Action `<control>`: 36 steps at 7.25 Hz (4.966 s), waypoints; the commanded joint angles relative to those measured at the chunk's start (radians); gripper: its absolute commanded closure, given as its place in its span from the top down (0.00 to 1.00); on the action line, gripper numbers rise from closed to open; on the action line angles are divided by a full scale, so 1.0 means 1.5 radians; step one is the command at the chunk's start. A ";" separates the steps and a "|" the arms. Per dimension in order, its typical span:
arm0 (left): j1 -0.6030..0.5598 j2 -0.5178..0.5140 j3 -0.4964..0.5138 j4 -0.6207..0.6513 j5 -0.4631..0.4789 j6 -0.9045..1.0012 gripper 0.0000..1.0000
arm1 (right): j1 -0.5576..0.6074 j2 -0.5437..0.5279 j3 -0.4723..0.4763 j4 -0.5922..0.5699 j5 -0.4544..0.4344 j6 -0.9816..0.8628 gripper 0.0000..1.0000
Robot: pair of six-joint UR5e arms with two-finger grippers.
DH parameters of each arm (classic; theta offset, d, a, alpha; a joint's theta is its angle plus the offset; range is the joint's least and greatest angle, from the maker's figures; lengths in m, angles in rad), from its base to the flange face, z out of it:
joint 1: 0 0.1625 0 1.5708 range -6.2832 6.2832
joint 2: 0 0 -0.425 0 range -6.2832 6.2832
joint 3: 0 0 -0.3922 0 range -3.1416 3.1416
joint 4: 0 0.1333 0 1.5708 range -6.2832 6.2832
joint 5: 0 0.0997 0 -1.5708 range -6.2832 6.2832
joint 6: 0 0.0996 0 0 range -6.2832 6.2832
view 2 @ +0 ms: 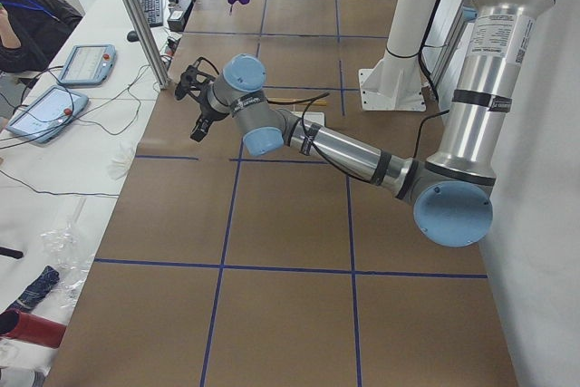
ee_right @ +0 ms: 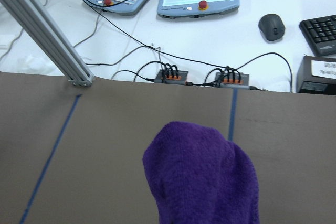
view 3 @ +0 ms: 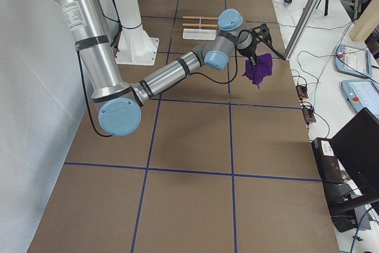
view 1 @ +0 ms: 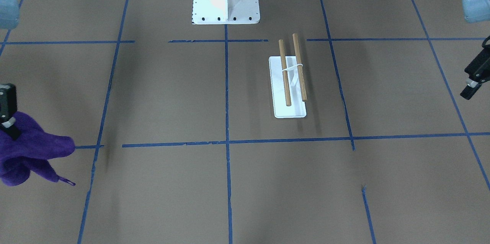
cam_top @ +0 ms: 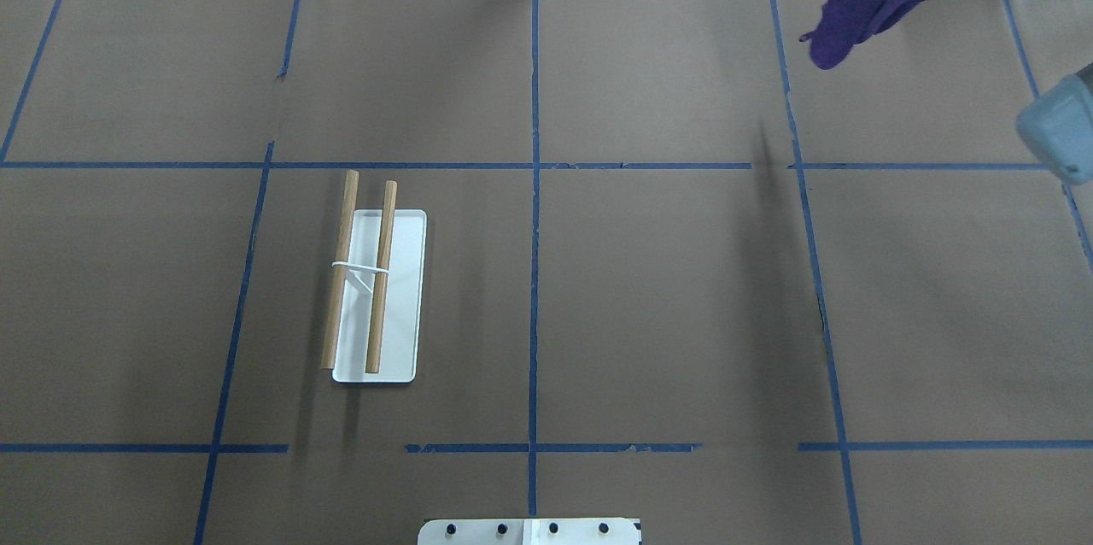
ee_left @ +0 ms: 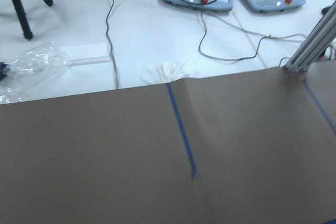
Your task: Hang towel on rack
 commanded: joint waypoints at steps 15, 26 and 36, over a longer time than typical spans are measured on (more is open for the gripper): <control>0.368 -0.271 0.011 -0.105 0.140 -1.028 1.00 | -0.399 0.085 0.110 0.242 -0.576 0.459 0.00; 0.368 -0.307 0.041 -0.108 0.161 -1.041 0.91 | -0.426 0.079 0.115 0.263 -0.594 0.457 0.00; 0.367 -0.307 0.035 -0.114 0.160 -1.039 0.00 | -0.439 0.079 0.130 0.273 -0.596 0.458 0.00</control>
